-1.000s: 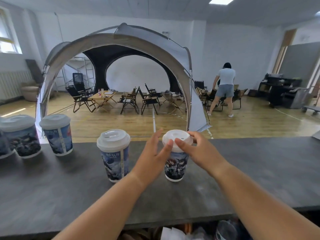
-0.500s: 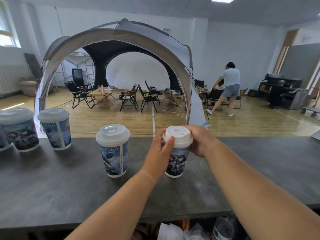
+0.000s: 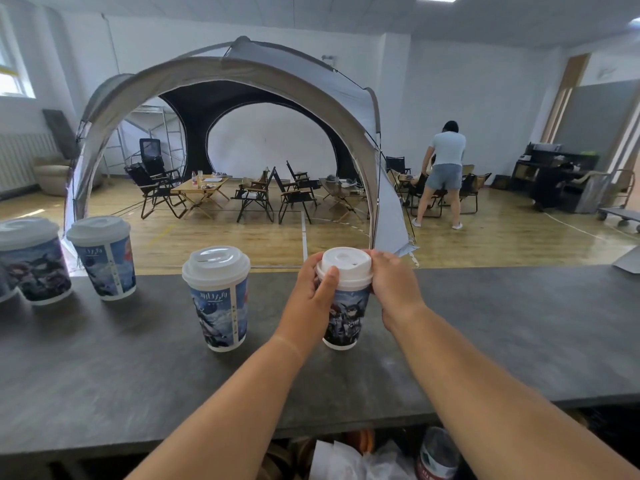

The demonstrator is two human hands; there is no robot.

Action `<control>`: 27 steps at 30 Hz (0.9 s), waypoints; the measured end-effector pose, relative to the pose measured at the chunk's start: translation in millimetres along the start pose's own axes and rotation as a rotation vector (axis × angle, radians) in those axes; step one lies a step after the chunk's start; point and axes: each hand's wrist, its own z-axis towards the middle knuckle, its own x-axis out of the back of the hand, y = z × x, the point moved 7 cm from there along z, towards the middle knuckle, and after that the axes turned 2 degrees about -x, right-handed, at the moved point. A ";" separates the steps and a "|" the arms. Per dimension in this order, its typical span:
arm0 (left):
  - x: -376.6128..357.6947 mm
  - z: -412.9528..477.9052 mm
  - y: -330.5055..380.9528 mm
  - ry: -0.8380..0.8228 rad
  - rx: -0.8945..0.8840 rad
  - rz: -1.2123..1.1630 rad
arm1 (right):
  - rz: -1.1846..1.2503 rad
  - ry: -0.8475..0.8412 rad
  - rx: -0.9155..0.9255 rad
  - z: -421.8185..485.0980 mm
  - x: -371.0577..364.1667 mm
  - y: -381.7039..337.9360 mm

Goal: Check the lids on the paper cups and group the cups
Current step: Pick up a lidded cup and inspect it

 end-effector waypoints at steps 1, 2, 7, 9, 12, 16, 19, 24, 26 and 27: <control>0.0 0.1 0.4 -0.002 0.002 -0.003 | -0.031 0.010 0.031 -6.3 0.1 -2.4; -0.2 -0.1 0.5 -0.003 0.002 -0.006 | -0.060 0.016 0.062 -13.6 -0.4 -3.4; -2.5 -0.4 -1.9 0.003 0.003 -0.027 | -0.120 0.074 0.149 -29.8 0.2 -6.4; -2.3 -0.2 -1.8 0.004 0.004 -0.020 | -0.126 0.021 0.155 -32.6 -1.5 -4.9; -1.4 -0.1 -1.8 -0.002 0.006 -0.003 | -0.145 -0.105 0.181 -46.8 -10.5 2.0; -3.0 -0.3 -5.5 0.008 0.019 -0.017 | -0.091 -0.140 0.176 -46.4 -10.9 7.5; -4.8 -0.5 -7.5 0.012 0.029 -0.009 | -0.097 -0.159 0.165 -44.9 -8.7 6.3; -7.4 -9.8 -2.3 0.233 -0.039 0.050 | -0.089 -0.157 0.177 -44.3 -2.8 1.9; -18.8 -15.5 -0.5 0.268 -0.002 -0.035 | -0.059 -0.154 0.160 -44.5 -1.1 4.1; -24.3 -16.3 -1.0 0.264 0.023 -0.071 | -0.044 -0.157 0.147 -44.6 -0.7 5.7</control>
